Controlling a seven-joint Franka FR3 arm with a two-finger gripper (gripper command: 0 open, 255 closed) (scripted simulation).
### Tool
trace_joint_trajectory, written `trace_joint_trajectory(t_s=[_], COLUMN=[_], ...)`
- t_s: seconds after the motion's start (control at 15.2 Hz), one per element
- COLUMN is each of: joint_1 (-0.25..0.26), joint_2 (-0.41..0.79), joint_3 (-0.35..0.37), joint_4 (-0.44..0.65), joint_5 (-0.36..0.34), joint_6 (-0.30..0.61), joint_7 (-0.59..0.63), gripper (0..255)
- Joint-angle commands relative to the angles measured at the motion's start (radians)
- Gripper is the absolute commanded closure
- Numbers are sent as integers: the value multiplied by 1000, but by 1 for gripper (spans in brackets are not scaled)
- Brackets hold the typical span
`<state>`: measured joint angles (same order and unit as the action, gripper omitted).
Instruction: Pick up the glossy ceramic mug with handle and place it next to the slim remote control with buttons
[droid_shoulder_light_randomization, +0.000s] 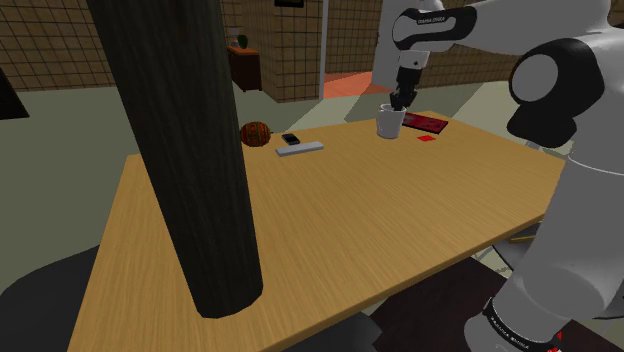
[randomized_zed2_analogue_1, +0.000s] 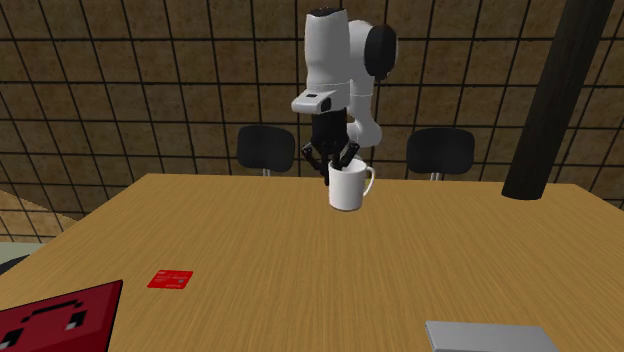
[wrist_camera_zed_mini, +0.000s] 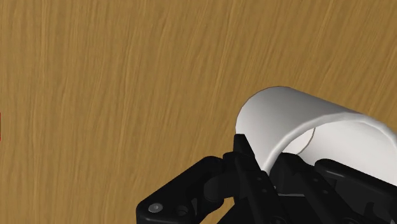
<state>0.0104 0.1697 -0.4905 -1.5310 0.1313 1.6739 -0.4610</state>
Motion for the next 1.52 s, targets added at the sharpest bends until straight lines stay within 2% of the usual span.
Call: trace_joint_trajectory(t_s=[0.0, 0.46, 0.92, 1.45], joint_1=[20, 66, 85, 104], joint_2=[27, 172, 356, 341], joint_3=[17, 68, 112, 113], joint_4=[18, 163, 393, 261], joint_5=[10, 60, 107, 105], joint_6=[9, 8, -37, 79], joint_7=[38, 144, 238, 228], gripper=[255, 255, 255, 255])
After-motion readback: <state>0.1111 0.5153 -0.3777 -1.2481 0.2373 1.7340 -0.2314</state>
